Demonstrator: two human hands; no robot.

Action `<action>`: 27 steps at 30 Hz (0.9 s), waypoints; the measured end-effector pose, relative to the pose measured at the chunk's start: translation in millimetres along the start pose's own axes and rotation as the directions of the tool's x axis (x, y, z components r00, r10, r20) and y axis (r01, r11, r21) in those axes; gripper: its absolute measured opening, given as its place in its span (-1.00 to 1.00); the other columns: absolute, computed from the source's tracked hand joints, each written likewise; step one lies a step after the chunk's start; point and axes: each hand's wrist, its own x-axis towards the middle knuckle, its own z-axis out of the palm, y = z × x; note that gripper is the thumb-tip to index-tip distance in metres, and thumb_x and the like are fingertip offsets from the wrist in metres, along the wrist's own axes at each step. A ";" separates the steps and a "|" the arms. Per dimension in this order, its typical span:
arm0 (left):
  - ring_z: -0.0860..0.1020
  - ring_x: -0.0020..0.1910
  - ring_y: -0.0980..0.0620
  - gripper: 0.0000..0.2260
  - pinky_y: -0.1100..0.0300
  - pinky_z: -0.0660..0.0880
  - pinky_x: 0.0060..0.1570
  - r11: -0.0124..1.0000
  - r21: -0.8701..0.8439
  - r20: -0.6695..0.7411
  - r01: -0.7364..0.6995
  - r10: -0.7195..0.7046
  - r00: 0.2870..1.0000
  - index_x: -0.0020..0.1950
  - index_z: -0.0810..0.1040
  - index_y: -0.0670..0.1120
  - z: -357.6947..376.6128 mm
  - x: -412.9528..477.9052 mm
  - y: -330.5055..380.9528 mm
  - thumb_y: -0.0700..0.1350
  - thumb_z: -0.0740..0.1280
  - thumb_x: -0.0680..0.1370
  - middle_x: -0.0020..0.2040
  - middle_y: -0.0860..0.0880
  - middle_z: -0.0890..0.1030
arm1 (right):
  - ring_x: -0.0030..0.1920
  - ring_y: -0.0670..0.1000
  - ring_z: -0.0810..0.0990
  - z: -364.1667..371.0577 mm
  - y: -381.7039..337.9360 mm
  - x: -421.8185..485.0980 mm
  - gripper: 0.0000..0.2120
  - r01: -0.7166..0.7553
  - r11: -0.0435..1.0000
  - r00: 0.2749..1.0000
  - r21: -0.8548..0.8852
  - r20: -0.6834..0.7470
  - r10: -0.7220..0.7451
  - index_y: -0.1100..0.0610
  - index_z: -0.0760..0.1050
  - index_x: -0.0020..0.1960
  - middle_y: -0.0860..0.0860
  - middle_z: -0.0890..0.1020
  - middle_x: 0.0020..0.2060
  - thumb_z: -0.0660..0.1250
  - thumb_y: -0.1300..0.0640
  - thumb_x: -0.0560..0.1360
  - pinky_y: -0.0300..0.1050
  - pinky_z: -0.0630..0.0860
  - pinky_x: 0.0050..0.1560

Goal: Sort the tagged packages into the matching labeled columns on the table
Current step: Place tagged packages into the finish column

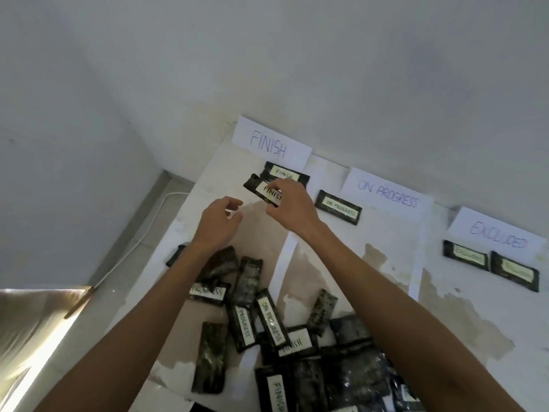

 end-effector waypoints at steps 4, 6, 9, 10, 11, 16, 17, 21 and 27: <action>0.35 0.34 -0.16 -0.60 0.01 0.31 0.31 0.955 0.272 0.034 -0.119 0.114 0.993 0.36 0.40 -0.15 -17.8 51.7 -38.1 -0.18 0.28 0.52 0.36 -0.17 0.40 | 0.10 0.14 0.46 21.8 -13.2 55.4 -0.62 0.007 0.998 1.000 -0.062 -0.018 -0.008 0.15 0.49 0.21 0.10 0.55 0.08 0.35 0.20 0.39 0.00 0.44 0.06; 0.25 0.41 -0.21 -0.52 -0.06 0.24 0.37 0.912 0.383 0.078 -0.147 0.127 0.989 0.43 0.30 -0.19 -21.0 72.7 -52.7 -0.17 0.28 0.52 0.44 -0.22 0.30 | 0.07 0.14 0.46 33.1 -18.7 80.6 -0.63 0.004 0.996 1.000 -0.093 -0.021 -0.006 0.15 0.49 0.21 0.11 0.55 0.08 0.35 0.21 0.40 0.04 0.45 0.06; 0.17 0.45 -0.24 -0.46 -0.10 0.22 0.39 0.854 0.485 0.170 -0.190 0.121 0.978 0.46 0.18 -0.24 -17.9 91.8 -67.0 -0.13 0.26 0.53 0.48 -0.24 0.19 | 0.07 0.15 0.46 48.6 -22.3 109.5 -0.64 0.013 0.991 1.000 -0.135 -0.012 -0.015 0.15 0.49 0.22 0.12 0.55 0.11 0.35 0.21 0.43 0.06 0.45 0.07; 0.16 0.45 -0.24 -0.45 -0.10 0.24 0.38 0.836 0.511 0.192 -0.200 0.115 0.975 0.46 0.17 -0.24 -16.4 95.2 -70.0 -0.12 0.26 0.53 0.50 -0.23 0.16 | 0.08 0.15 0.46 53.8 -22.9 116.8 -0.65 0.022 0.989 1.000 -0.149 0.002 -0.022 0.15 0.49 0.22 0.11 0.55 0.12 0.36 0.21 0.43 0.06 0.45 0.07; 0.16 0.45 -0.22 -0.44 -0.10 0.27 0.36 0.815 0.540 0.207 -0.210 0.114 0.972 0.47 0.17 -0.23 -15.6 97.5 -72.6 -0.10 0.26 0.52 0.50 -0.21 0.15 | 0.08 0.15 0.46 58.4 -23.8 123.2 -0.65 0.035 0.987 0.999 -0.159 0.017 -0.032 0.15 0.49 0.22 0.11 0.55 0.13 0.36 0.21 0.44 0.06 0.45 0.08; 0.17 0.45 -0.20 -0.40 -0.06 0.32 0.31 0.793 0.559 0.222 -0.243 0.139 0.965 0.47 0.19 -0.20 -19.2 102.1 -78.2 -0.05 0.30 0.50 0.51 -0.17 0.15 | 0.13 0.16 0.45 72.5 -24.0 145.3 -0.66 0.053 0.977 0.998 -0.209 0.035 -0.047 0.15 0.48 0.23 0.11 0.52 0.18 0.34 0.21 0.46 0.04 0.43 0.10; 0.19 0.44 -0.21 -0.40 -0.07 0.33 0.30 0.795 0.552 0.228 -0.251 0.146 0.963 0.47 0.20 -0.20 -20.1 102.5 -79.3 -0.04 0.30 0.49 0.51 -0.18 0.17 | 0.14 0.16 0.45 73.7 -22.6 146.8 -0.66 0.052 0.972 0.998 -0.228 0.031 -0.046 0.15 0.48 0.24 0.11 0.52 0.18 0.34 0.21 0.46 0.04 0.41 0.10; 0.37 0.33 -0.30 -0.41 -0.11 0.47 0.16 0.785 0.538 0.267 -0.306 0.185 0.946 0.39 0.34 -0.26 -18.6 100.3 -85.0 -0.02 0.27 0.41 0.41 -0.26 0.34 | 0.13 0.16 0.45 76.9 -18.9 145.5 -0.66 0.052 0.964 0.999 -0.260 0.005 -0.053 0.15 0.49 0.22 0.11 0.52 0.16 0.33 0.21 0.45 0.01 0.37 0.07; 0.37 0.34 -0.30 -0.43 -0.12 0.45 0.17 0.760 0.555 0.282 -0.338 0.211 0.936 0.39 0.34 -0.26 -20.8 95.9 -88.7 0.02 0.14 0.46 0.42 -0.28 0.33 | 0.11 0.17 0.47 80.1 -18.0 147.5 -0.66 0.054 0.967 0.997 -0.250 -0.033 -0.064 0.18 0.51 0.20 0.13 0.53 0.14 0.35 0.25 0.43 0.03 0.38 0.04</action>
